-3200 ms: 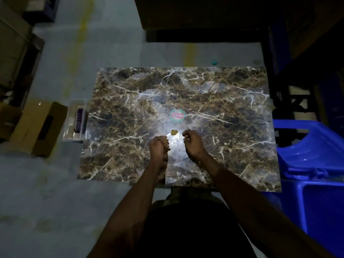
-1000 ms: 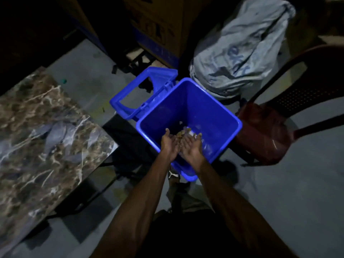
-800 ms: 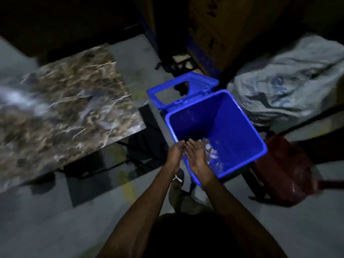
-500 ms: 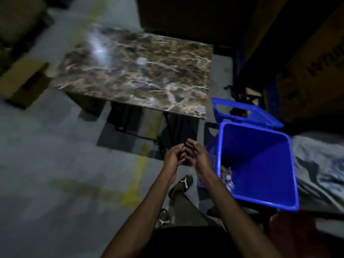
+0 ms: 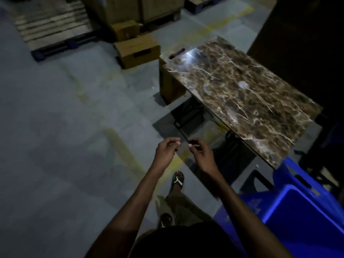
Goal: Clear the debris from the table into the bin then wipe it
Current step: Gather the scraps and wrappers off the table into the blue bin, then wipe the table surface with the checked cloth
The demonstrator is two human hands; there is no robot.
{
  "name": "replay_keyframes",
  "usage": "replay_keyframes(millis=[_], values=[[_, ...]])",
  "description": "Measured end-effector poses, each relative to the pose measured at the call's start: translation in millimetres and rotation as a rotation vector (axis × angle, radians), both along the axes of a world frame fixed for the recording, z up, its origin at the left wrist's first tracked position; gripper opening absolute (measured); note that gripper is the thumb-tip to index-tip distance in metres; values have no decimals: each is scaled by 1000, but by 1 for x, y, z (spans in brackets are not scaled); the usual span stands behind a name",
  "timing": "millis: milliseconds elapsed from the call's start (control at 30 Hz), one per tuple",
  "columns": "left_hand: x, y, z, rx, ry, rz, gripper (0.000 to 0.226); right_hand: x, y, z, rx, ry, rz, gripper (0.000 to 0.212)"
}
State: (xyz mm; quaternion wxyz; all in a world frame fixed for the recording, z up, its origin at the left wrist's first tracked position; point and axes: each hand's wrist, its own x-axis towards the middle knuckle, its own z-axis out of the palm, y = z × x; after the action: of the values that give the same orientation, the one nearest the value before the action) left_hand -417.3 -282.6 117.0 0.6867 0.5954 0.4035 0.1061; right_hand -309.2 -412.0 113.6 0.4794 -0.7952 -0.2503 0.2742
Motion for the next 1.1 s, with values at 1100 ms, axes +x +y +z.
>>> replay_keyframes(millis=[1100], values=[[201,454,-52,-79,152,157,13,250,428,-62,-56,250,-13,24]])
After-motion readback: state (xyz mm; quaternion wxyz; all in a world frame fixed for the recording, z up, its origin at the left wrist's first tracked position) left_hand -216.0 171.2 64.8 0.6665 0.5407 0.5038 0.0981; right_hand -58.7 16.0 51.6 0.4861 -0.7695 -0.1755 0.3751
